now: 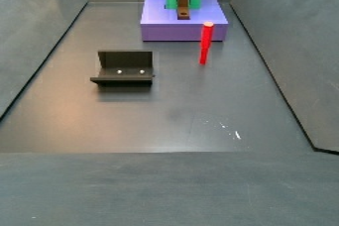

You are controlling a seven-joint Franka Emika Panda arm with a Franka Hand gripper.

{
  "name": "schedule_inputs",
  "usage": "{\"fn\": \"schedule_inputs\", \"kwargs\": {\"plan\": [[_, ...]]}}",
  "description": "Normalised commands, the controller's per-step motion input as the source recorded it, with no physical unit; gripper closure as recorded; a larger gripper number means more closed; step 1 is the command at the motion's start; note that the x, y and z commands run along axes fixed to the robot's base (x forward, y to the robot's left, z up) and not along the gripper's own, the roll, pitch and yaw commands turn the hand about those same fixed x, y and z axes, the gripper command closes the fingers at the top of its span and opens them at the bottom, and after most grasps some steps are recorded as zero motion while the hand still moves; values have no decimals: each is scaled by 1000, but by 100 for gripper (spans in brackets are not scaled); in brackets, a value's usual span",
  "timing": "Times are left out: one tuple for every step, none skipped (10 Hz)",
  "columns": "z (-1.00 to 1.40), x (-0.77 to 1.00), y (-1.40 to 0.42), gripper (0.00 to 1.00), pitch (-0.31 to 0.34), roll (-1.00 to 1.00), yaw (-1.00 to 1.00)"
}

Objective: Pick up the blue object. Move up. Move to above the board. Insert the blue object.
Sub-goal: Insert the blue object.

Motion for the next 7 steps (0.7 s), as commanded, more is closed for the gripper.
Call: {"fn": "schedule_inputs", "kwargs": {"plan": [[-543, 11, -154, 100, -96, 359, 26], [-571, 0, -134, 100, -79, 317, 0], [-474, 0, 0, 100, -54, 54, 0], [-363, 0, 0, 100, -21, 0, 0], [-323, 0, 0, 100, 0, 0, 0], [-277, 0, 0, 100, 0, 0, 0], [-283, 0, 0, 100, 0, 6, 0]]}}
